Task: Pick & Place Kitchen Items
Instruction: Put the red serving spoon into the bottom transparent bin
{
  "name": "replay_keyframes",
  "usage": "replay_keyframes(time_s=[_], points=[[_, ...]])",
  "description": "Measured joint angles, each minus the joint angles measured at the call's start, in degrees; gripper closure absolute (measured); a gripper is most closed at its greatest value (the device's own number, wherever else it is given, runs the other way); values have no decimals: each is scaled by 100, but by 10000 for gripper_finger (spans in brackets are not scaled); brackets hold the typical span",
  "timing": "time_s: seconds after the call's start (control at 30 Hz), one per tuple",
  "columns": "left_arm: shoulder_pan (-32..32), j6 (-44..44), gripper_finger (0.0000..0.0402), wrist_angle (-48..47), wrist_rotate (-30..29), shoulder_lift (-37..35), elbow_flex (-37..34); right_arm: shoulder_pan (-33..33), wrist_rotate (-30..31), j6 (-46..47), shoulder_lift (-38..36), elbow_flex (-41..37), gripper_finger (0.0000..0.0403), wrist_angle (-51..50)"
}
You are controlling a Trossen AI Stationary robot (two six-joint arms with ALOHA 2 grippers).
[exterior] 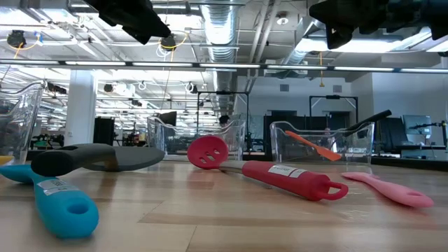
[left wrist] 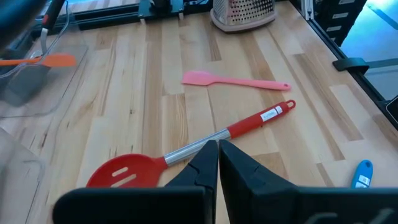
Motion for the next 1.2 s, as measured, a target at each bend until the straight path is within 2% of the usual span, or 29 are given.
replay_keyframes(time_s=[0.73,0.83,1.0,1.1,1.2], points=[[0,-12,399,-2,2,0,-4,0,3,0,0,0,403,-2],[26,221,399,-9,-183,0,-4,2,277,2,0,0,403,17],[515,299,399,-48,-366,-2,-4,-22,1120,89,0,0,403,161],[955,169,399,-59,27,-3,-27,-118,1110,198,0,0,403,171],[1365,161,399,43,461,-5,-213,-254,841,309,5,0,403,119]])
